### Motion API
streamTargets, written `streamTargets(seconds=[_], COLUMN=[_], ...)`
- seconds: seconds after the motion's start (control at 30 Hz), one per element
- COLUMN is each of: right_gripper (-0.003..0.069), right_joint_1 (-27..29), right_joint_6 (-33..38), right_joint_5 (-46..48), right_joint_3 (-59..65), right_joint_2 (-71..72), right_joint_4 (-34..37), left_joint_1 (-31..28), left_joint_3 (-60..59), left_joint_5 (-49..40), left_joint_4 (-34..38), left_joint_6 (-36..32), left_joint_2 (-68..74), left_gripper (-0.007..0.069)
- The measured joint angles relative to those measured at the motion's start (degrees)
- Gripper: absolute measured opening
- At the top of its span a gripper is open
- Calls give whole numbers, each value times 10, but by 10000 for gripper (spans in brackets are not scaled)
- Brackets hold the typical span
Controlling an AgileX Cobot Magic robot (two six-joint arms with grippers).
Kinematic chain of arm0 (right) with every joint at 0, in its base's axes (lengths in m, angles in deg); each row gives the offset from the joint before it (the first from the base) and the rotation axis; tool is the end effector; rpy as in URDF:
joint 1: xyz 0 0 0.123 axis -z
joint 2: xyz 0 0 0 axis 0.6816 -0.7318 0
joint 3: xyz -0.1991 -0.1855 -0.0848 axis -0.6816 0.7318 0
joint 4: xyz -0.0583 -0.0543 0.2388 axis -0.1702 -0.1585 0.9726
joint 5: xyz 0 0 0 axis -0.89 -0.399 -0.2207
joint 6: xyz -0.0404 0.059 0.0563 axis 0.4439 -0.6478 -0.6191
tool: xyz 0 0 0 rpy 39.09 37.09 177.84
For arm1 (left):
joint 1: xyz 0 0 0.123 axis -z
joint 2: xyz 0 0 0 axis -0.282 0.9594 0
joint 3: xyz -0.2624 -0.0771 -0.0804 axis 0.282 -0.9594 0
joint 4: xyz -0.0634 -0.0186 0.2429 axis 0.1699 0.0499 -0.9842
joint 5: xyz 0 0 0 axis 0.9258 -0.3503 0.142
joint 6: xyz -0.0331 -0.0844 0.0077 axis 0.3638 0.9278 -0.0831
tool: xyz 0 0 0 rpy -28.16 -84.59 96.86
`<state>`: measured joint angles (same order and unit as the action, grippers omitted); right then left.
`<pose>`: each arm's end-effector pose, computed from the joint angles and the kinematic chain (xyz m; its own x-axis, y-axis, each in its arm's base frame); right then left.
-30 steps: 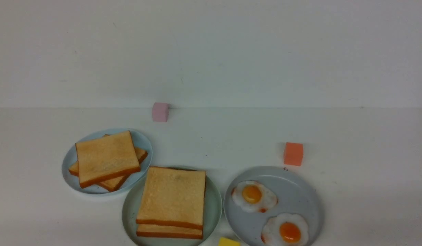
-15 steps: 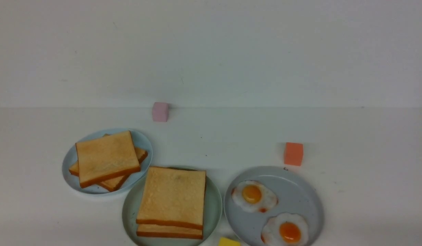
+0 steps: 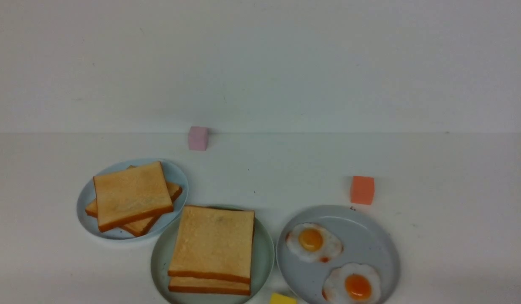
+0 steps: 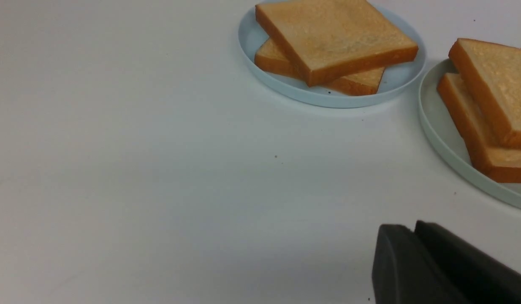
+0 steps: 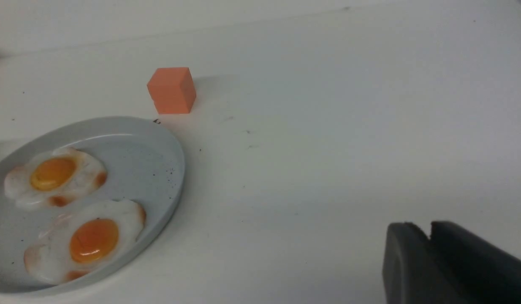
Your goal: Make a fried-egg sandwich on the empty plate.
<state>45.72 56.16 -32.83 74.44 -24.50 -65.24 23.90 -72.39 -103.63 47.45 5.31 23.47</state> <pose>0.0523 0.0013 0.1730 -0.2969 0.1180 -0.9476 0.0389 0.9930 0.1114 0.0509 -0.0027 0.1677 -0.3483 -0.0522 -0.9359 0.0575 0.9954 -0.0769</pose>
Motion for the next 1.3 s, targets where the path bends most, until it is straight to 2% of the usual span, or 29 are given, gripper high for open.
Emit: streamTargets(seconds=[1.3], right_gripper=[144], right_joint_1=[0], right_joint_6=[0], right_joint_5=[0], right_joint_3=[0], right_joint_2=[0], right_joint_4=[0], left_joint_1=[0], left_joint_3=[0], left_joint_5=[0], left_joint_4=[0], left_joint_6=[0], left_joint_2=[0], left_gripper=[97])
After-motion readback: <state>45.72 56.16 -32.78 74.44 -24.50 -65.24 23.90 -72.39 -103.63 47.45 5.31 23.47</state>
